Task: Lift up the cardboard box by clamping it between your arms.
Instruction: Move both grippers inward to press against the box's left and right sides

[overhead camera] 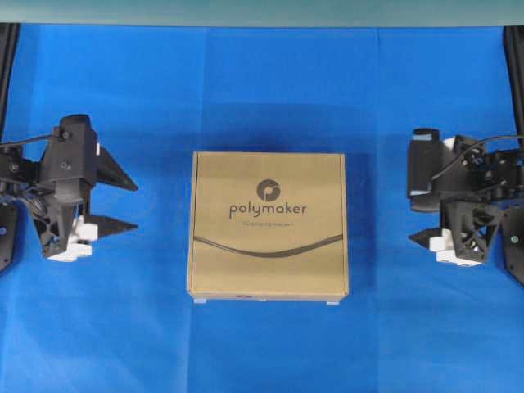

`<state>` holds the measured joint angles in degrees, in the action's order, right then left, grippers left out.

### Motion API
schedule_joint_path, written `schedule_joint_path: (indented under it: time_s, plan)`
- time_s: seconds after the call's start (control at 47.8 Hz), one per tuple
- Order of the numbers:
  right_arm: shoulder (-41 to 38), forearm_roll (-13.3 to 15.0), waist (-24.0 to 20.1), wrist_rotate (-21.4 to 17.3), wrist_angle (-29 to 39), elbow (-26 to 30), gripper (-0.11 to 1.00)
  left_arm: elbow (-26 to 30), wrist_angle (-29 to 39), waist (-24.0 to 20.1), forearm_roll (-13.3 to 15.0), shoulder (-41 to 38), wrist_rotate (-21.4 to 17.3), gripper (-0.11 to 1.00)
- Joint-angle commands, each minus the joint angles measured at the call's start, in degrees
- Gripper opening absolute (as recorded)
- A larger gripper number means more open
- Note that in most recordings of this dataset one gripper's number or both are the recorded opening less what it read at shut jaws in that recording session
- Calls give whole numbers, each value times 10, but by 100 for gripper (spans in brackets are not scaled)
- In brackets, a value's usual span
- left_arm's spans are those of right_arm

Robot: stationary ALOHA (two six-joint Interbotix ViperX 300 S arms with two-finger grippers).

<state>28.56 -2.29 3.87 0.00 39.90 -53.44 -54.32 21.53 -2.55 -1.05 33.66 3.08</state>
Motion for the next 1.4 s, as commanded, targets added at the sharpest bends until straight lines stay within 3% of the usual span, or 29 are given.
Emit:
schedule_joint_path:
  time_s: [0.0, 0.063, 0.23, 0.628, 0.9, 1.382]
  plan:
    - [-13, 2, -1, 4, -11, 4, 100, 11, -4, 3, -2, -12, -1, 84]
    - [-23, 3, -1, 6, -18, 2, 99, 11, -6, 2, -2, -29, -3, 89]
    - [-48, 18, -1, 6, -59, -9, 99, 4, -39, 1, -2, -78, -4, 86]
    - [-136, 19, -1, 7, -197, -17, 99, 2, -138, -5, -2, -175, -4, 87]
    - [-191, 22, -1, 45, -257, -12, 99, 2, -178, -6, -2, -206, -6, 87]
    - [-243, 19, -1, 45, -271, 22, 99, 35, -185, -10, -2, -279, -9, 87]
